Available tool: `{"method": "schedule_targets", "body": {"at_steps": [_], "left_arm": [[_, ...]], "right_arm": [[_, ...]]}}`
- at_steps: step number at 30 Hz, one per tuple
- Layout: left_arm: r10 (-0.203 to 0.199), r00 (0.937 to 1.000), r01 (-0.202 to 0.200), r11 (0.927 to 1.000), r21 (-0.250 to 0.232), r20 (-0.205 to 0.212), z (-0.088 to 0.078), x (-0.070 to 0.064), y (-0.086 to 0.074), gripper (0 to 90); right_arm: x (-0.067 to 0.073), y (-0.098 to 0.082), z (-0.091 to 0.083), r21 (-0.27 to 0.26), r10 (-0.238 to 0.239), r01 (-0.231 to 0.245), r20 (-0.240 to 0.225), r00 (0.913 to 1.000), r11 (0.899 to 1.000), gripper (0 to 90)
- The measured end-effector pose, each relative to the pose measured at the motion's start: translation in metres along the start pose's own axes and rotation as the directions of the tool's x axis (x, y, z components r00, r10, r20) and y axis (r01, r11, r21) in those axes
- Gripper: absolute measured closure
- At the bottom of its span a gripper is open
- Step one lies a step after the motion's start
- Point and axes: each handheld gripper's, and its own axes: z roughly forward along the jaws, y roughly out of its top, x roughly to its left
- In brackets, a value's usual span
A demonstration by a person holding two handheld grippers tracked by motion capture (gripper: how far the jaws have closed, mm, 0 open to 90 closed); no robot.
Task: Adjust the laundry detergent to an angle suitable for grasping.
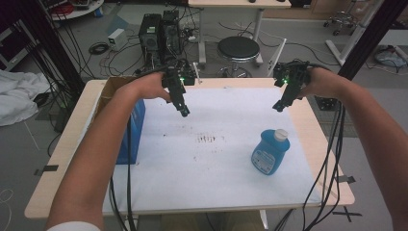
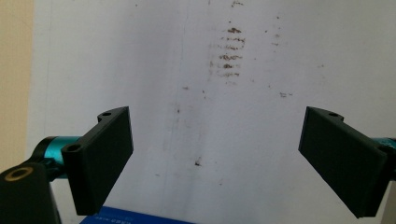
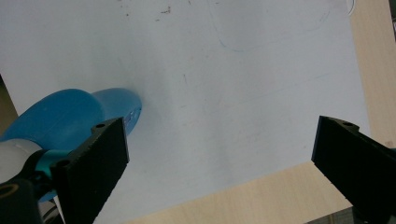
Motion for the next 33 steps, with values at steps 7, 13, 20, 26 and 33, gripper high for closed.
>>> {"method": "schedule_targets", "body": {"at_steps": [7, 13, 20, 26, 33], "left_arm": [[-0.006, 1.0, 0.006, 1.0, 0.0, -0.007, -0.0016, 0.0003, -0.0008, 10.0], [-0.004, 0.9999, 0.004, 1.0, 0.001, -0.015, -0.0014, -0.0019, 0.0003, 10.0], [-0.001, 0.9998, 0.001, 1.0, 0.002, -0.017, -0.003, -0.0041, 0.0009, 9.9], [-0.002, 0.9998, 0.002, 1.0, 0.003, -0.021, -0.004, -0.0048, 0.0002, 10.0], [0.004, 0.9997, -0.004, 1.0, 0.002, -0.024, -0.0048, -0.0085, 0.0017, 10.0]], "right_arm": [[0.0017, -0.0016, -0.0027, -0.005, -0.01, 0.01, 0.003, 0.9999, 1.0, 2.8], [0.0008, -0.0029, -0.0026, -0.01, -0.004, 0.004, 0.007, 1.0, 1.0, 2.9], [0.0018, -0.0024, -0.0045, -0.015, -0.005, 0.006, 0.014, 0.9999, 1.0, 2.8], [0.0035, -0.001, -0.0048, -0.009, -0.009, 0.009, 0.012, 0.9999, 1.0, 2.8], [0.0086, -0.0006, -0.0075, -0.009, -0.017, 0.018, 0.016, 0.9997, 1.0, 2.8]]}}
